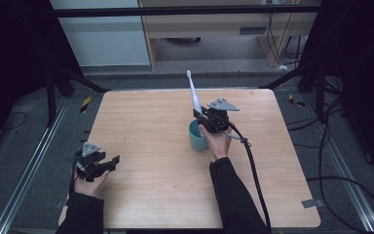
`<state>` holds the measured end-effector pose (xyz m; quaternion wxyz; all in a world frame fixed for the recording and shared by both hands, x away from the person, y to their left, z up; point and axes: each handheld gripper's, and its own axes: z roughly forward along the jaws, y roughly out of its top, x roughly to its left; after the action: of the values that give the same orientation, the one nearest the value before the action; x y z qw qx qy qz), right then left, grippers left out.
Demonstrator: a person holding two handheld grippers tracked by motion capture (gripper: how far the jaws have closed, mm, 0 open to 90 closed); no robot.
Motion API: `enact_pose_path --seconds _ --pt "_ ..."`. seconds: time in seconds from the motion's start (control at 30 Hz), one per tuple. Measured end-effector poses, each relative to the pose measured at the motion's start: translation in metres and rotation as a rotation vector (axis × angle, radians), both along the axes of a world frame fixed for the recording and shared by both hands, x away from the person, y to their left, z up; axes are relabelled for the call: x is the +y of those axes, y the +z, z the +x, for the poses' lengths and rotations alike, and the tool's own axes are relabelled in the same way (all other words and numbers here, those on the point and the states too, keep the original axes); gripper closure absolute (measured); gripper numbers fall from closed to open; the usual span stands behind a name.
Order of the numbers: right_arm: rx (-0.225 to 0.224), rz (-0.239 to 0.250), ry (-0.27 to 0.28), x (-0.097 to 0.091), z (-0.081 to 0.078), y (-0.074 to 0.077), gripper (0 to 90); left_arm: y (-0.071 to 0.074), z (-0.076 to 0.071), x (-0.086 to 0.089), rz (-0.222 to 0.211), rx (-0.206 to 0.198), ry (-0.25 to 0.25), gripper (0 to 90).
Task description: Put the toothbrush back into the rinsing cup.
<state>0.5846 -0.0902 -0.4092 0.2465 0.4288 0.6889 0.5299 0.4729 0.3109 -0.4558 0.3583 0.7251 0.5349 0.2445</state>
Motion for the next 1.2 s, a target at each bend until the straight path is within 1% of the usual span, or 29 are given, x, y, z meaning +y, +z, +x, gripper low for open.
enact_pose_path --seconds 0.03,0.13,0.2,0.27,0.33,0.37,0.5,0.7,0.8,0.83,1.0,1.2 --pt "0.001 0.001 0.0 0.0 0.0 -0.001 66.5 0.0 0.0 0.0 0.0 0.0 0.0 38.6" --pt "-0.014 0.016 -0.007 -0.002 -0.002 -0.005 66.5 0.0 0.0 0.0 0.0 0.0 0.0 38.6" --pt "-0.001 0.011 -0.01 -0.004 -0.003 -0.009 66.4 0.0 0.0 0.0 0.006 0.002 -0.003 38.6" --pt "0.001 0.02 -0.004 -0.005 -0.005 -0.011 66.5 0.0 0.0 -0.001 0.006 0.003 -0.002 38.6" --pt "0.003 0.014 -0.003 -0.005 -0.007 -0.012 66.4 0.0 0.0 -0.001 0.005 0.002 -0.002 38.6" --pt "0.006 0.003 -0.005 -0.006 -0.007 -0.014 66.4 0.0 0.0 -0.001 0.005 0.0 -0.002 38.6" --pt "0.021 0.013 -0.01 -0.009 -0.008 -0.02 66.4 0.0 0.0 -0.001 0.005 0.002 -0.001 38.6" --pt "0.038 -0.007 -0.01 -0.009 -0.01 -0.026 66.3 0.0 0.0 -0.001 0.006 0.0 -0.002 38.6" --pt "0.055 -0.03 -0.006 -0.006 -0.011 -0.029 66.2 0.0 0.0 -0.001 0.007 0.002 -0.002 38.6" --pt "0.055 -0.042 -0.008 -0.005 -0.011 -0.03 66.2 0.0 0.0 -0.001 0.006 0.002 -0.002 38.7" --pt "0.058 -0.068 -0.013 -0.001 -0.012 -0.031 66.1 0.0 0.0 0.0 0.008 0.002 -0.003 38.7" --pt "0.074 -0.07 -0.007 -0.001 -0.013 -0.031 66.0 0.0 0.0 -0.001 0.007 0.001 -0.003 38.6"
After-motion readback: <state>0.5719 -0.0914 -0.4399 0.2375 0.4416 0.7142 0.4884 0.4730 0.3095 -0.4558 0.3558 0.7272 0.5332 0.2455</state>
